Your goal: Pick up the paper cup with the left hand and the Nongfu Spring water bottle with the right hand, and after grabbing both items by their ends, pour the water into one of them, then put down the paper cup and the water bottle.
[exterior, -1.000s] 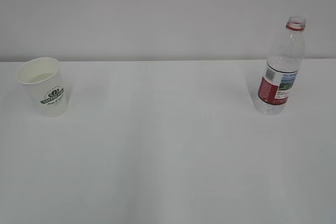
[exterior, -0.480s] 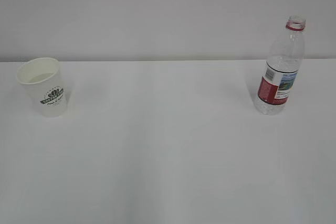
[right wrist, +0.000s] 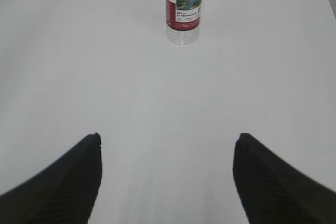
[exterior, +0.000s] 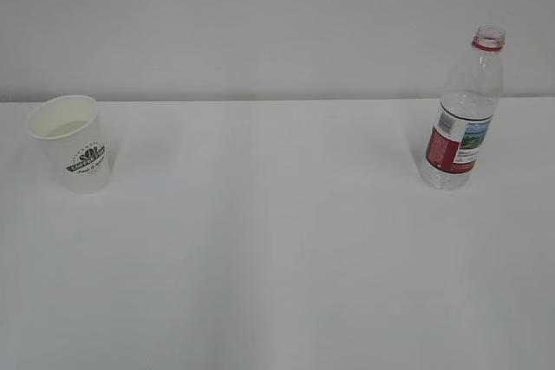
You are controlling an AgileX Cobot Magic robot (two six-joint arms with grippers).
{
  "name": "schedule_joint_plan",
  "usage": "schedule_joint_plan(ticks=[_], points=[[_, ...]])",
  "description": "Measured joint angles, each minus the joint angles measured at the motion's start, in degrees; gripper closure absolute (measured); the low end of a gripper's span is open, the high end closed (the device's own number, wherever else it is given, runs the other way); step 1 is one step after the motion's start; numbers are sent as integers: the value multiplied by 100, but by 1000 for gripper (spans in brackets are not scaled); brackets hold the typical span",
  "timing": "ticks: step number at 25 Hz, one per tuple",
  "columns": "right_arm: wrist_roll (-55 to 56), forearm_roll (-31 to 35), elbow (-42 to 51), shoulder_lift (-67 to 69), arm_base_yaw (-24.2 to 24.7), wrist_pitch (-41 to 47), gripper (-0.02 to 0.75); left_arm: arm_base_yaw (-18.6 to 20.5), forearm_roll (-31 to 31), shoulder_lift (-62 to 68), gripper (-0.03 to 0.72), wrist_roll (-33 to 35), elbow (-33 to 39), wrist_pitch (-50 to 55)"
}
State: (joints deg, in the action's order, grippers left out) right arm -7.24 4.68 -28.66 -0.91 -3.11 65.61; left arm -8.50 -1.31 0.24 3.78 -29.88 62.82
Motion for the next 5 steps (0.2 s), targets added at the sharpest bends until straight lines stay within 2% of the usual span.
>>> schedule_joint_plan(ticks=[5], points=[[0,0,0,0,0,0,150,0,0,0,153,0,0,0]])
